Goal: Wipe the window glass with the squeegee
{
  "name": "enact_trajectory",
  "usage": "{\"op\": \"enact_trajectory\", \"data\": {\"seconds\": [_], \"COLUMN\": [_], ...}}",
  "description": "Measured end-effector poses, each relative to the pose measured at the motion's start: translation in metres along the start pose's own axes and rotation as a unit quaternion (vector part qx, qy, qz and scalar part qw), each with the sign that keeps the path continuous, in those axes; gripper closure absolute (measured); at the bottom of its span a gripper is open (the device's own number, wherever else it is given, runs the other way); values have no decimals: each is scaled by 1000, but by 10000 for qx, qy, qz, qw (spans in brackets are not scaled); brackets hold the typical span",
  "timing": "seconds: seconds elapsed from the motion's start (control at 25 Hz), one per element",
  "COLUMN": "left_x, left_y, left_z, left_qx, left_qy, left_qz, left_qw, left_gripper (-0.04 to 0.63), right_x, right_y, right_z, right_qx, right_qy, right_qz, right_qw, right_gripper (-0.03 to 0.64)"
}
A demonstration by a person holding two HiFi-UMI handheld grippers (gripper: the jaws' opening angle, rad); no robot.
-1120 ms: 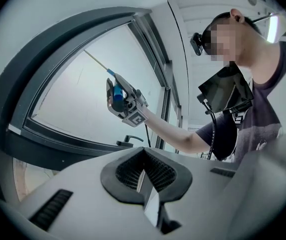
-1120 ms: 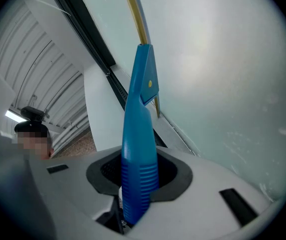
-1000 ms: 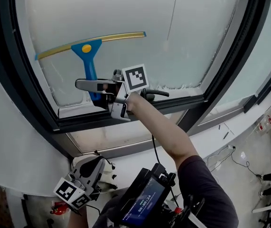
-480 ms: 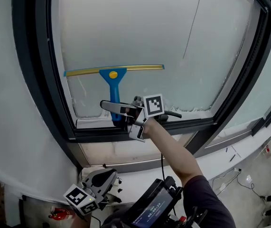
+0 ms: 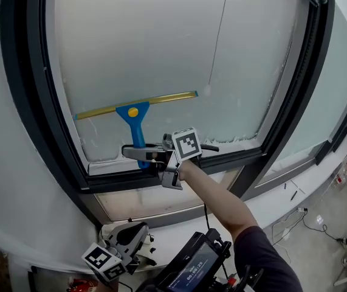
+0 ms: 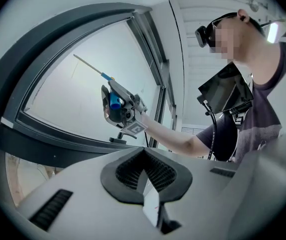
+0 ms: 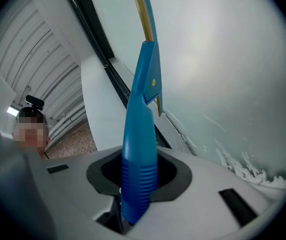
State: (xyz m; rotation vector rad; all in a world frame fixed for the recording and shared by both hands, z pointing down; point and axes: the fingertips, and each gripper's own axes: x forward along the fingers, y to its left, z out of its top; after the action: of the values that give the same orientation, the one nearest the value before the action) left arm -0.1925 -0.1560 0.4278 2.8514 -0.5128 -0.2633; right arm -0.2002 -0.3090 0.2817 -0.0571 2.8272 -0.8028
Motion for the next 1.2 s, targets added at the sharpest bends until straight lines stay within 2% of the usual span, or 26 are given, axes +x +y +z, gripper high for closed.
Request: {"op": "enact_trajectory", "data": {"seconds": [0.44, 0.72, 1.0, 1.2], "left_x": [17, 49, 40, 62], "left_y": [-8, -24, -8, -13], "left_z": [-5, 28, -1, 13], "left_qx": [21, 196, 337, 373], "left_qy": [87, 67, -61, 5], "left_qz": [-153, -64, -67, 32], "left_qw": [9998, 9998, 9994, 9993], "left_gripper": [591, 591, 591, 591], "right_x": [-40, -72, -73, -87], "right_y": [36, 79, 85, 105], "right_z": [40, 107, 113, 171], "right_qx": [-472, -851, -1328, -1557], "right_qy": [-53, -150, -10, -18], "right_qz": [82, 285, 219, 292], "right_qw": [9988, 9958, 9909, 9874], "right_gripper": [523, 523, 523, 523]}}
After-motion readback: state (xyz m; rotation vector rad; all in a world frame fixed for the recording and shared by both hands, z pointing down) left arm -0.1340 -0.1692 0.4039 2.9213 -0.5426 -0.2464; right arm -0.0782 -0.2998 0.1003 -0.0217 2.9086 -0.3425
